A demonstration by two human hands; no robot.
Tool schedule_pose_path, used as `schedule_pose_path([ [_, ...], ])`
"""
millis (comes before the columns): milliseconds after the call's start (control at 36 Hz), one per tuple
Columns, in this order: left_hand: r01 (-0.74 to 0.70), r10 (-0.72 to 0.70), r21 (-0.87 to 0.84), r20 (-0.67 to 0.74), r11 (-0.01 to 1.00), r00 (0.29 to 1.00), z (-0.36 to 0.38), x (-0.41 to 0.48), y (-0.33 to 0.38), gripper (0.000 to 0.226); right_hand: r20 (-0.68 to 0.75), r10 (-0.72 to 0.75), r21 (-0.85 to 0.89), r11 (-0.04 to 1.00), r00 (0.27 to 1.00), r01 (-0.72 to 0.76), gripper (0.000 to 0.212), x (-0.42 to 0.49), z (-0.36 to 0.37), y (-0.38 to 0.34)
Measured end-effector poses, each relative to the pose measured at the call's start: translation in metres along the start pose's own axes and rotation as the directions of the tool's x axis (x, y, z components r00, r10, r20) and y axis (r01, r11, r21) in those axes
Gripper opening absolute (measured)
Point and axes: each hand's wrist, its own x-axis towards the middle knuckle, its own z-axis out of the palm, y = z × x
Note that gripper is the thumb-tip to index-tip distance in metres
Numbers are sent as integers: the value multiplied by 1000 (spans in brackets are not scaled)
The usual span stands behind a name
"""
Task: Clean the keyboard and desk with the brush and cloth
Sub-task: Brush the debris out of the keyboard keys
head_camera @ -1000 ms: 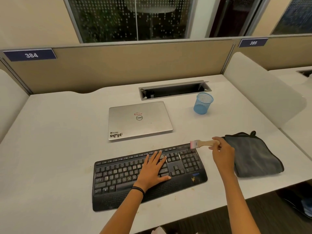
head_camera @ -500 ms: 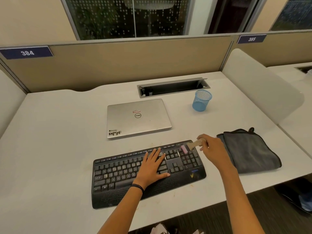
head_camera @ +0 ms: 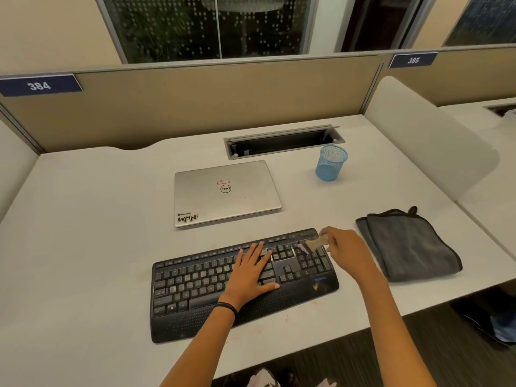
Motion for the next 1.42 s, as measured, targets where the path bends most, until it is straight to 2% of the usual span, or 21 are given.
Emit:
schedule_pose_path([
  [83,12,-12,-6,13,1000,1000,-1,-1,0,87,57,8,4,1000,998,-9,27,-5,-5,3],
  [222,-14,14,-13,-7,1000,1000,2,0,-1,104,-38,-10,42,999,999,11,26,-9,-12,1],
  [361,-11,11,-34,-10,999,1000,3,0,-2,104,75,15,-6,1000,997,-15,25,-17,-10,5],
  [528,-9,9,-35,-3,999,1000,2,0,-2,105,-29,29,19,999,999,-28,25,-21,-12,4],
  [667,-11,11,-34,-4,999,1000,2,0,-2,105,45,-9,1,1000,999,9,25,-27,-7,2],
  [750,-11,11,-31,-2,999,1000,3,0,-2,105,-48,11,64,998,999,-7,24,-29,-7,4],
  [806,-9,8,-30,-2,1000,1000,3,0,-2,105,-78,12,35,999,997,-9,24,-29,-5,4],
  [917,-12,12,-40,-8,999,1000,3,0,-2,106,-5,-20,30,999,1000,20,25,-30,4,5],
  [1028,-10,10,-32,-5,999,1000,2,-1,-2,108,-78,17,63,998,997,-12,25,-32,-1,6],
  [1083,-9,9,-32,-2,999,1000,2,-1,-1,110,-52,11,23,1000,999,-10,24,-33,1,7],
  [1167,-9,9,-31,2,999,1000,1,0,-1,114,-8,11,67,998,1000,-10,24,-33,2,8],
  [1222,-10,10,-34,2,999,1000,0,0,-1,115,-60,27,119,993,998,-20,24,-33,-2,9],
  [1278,-13,13,-36,1,999,1000,0,-1,-1,114,-96,40,91,995,995,-31,24,-33,-3,12],
  [1417,-13,13,-34,-1,999,1000,1,-1,-1,113,-39,39,98,995,998,-35,24,-35,2,11],
])
